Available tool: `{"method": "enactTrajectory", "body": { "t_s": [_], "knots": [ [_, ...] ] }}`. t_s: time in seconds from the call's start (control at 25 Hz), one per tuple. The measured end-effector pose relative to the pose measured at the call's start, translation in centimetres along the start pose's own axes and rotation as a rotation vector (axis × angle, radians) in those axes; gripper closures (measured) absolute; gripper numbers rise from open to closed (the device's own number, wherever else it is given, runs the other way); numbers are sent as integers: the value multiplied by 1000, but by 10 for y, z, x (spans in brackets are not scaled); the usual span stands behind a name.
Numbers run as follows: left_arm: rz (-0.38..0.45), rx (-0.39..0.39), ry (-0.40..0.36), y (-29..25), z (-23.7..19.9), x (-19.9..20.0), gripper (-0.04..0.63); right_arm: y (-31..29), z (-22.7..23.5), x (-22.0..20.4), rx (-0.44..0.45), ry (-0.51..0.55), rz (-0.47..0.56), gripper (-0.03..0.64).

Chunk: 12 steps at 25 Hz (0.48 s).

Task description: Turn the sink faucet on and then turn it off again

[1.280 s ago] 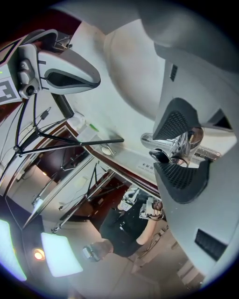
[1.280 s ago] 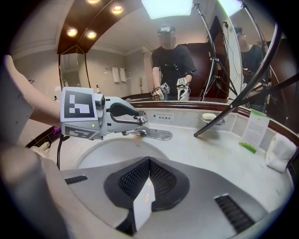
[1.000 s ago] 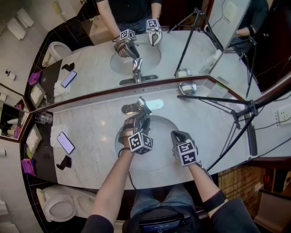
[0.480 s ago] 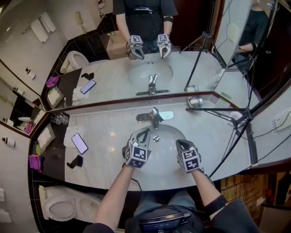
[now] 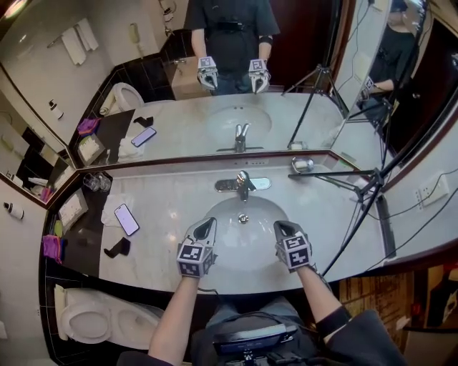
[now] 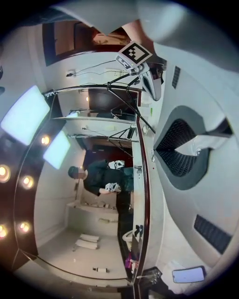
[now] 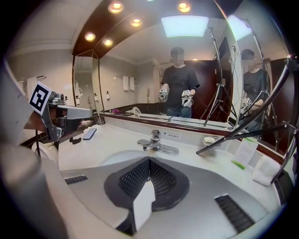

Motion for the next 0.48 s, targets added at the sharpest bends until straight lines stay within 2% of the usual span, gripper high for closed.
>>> {"method": "enactTrajectory", "body": {
  "t_s": [0.24,0.36,0.48],
  "knots": [
    [22,52,160,40,-14,-22,595,9,0,-1,-4,15,24,600],
    [24,75,191,53,-19,-34,595,13,-3,-3,-3,8,23,600],
    [22,93,178,61,-21,-40,595,13,-3,-10,-5,6,18,600]
  ]
}}
Point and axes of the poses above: the fingertips, and each gripper's own axes: y backward along the fingers, z to its right, x out of its top, the point moved 7 cm from there along y, backward along the fingers, and after that the axes turned 8 degrees about y, right-handed, at the moved point
